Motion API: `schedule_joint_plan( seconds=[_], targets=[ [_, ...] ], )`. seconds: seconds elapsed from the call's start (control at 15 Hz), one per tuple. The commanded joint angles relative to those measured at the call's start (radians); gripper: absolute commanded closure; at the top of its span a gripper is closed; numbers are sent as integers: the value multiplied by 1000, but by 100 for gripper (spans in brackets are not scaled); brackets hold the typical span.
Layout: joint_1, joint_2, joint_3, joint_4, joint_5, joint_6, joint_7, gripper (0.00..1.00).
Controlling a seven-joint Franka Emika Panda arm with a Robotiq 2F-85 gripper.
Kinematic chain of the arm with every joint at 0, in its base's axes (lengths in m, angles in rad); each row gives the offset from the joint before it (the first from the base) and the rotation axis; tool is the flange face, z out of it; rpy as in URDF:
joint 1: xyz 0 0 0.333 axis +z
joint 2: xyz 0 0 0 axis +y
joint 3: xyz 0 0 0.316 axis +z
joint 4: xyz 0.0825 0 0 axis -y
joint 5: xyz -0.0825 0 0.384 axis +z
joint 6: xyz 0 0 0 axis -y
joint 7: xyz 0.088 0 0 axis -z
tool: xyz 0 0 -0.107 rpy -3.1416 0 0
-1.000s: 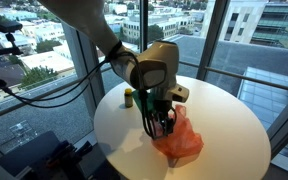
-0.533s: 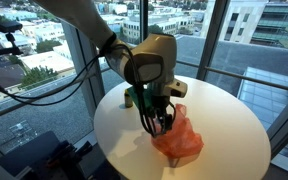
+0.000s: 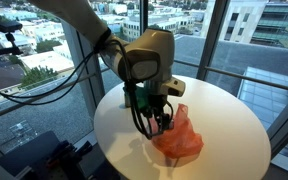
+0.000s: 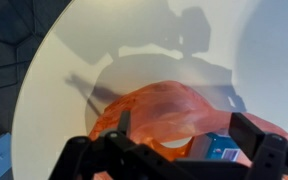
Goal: Remove the white bottle from the plastic and put it on the table
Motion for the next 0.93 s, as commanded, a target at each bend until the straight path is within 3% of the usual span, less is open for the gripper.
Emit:
schedule_joint_plan(
  seconds=[0.0, 0.87],
  targets=[
    [-18, -27, 6, -5, 7, 18, -15, 0],
    [-9, 58, 20, 89, 6, 54, 16, 0]
  ],
)
